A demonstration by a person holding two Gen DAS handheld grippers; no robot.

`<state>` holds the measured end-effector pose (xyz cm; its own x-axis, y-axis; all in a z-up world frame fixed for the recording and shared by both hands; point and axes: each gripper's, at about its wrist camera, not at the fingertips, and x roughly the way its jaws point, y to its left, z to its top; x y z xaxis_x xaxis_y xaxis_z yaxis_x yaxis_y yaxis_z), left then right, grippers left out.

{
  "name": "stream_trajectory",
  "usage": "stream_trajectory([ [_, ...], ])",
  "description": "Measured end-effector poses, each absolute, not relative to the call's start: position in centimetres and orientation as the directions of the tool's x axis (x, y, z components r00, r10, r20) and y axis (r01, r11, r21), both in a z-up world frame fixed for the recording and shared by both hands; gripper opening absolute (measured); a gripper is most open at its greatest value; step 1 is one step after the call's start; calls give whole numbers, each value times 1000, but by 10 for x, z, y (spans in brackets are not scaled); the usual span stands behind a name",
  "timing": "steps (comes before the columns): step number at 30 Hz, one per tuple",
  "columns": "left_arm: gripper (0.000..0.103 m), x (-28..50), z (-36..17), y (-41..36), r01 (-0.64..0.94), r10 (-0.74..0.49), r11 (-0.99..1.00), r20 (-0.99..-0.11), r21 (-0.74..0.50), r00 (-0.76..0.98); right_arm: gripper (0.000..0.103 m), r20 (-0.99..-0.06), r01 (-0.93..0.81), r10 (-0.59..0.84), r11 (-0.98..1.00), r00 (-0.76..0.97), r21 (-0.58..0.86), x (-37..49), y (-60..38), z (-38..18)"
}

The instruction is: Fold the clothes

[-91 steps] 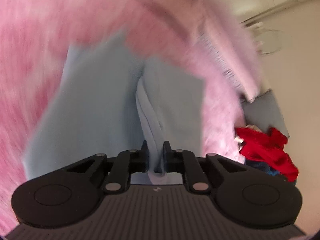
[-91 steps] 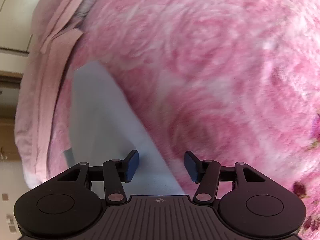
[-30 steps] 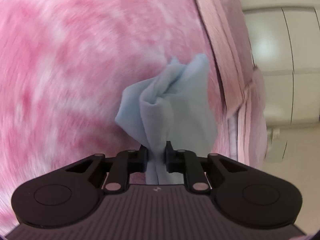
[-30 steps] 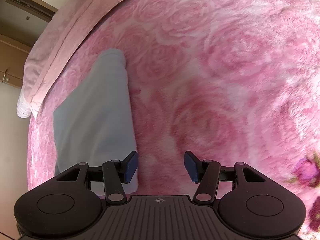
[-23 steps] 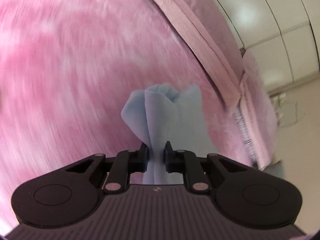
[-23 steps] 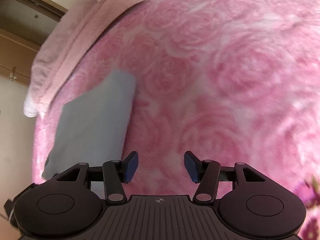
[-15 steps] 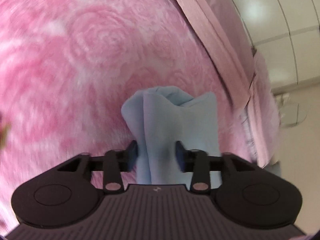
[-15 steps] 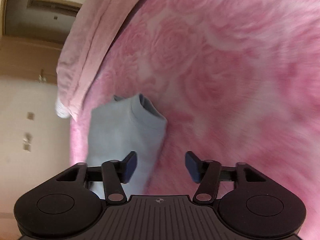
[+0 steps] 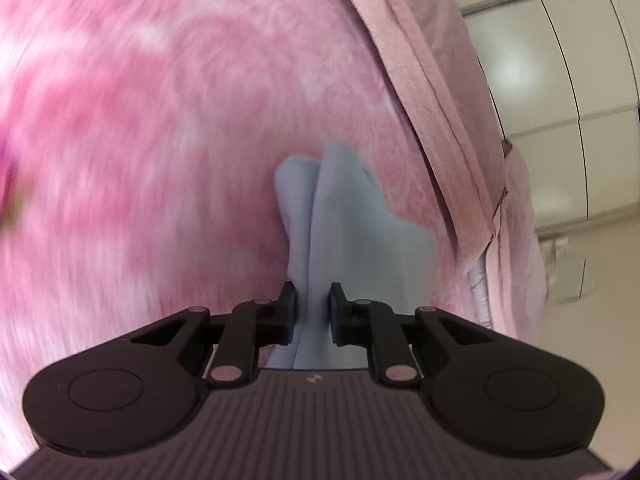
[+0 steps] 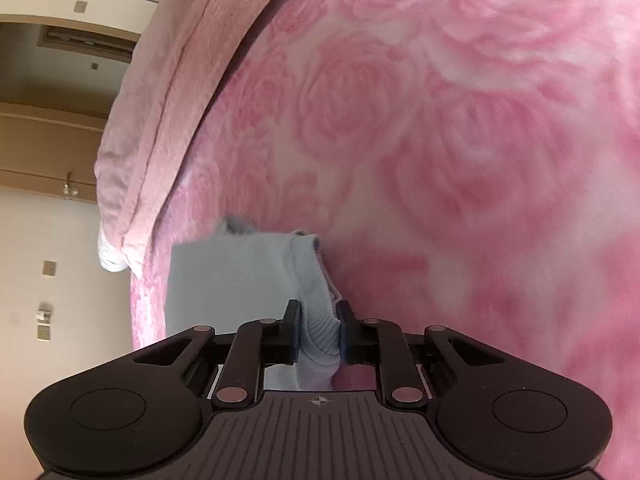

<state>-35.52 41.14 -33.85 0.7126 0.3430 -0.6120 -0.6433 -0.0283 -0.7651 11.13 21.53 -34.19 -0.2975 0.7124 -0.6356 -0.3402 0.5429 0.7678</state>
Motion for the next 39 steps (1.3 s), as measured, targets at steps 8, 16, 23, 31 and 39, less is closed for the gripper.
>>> stream_trajectory([
  [8,25,-349,-325,467,-722,216,93,-694,-686,687,36,-699,-390,653,586,-292,711,63,189,-326],
  [16,41,-341,-310,485,-733,288,154,-680,-662,675,41,-689,-726,689,354,-223,590,103,261,-273],
  [23,33,-316,-321,505,-713,341,146,-642,-686,687,41,-601,-712,686,171,-409,680,87,361,-305],
  [31,10,-293,-330,508,-764,381,306,-662,-568,645,1,-615,-767,709,165,-344,620,74,361,-320],
  [39,30,-298,-301,498,-844,404,211,-743,-492,534,66,-702,-806,696,327,-147,493,80,360,-305],
])
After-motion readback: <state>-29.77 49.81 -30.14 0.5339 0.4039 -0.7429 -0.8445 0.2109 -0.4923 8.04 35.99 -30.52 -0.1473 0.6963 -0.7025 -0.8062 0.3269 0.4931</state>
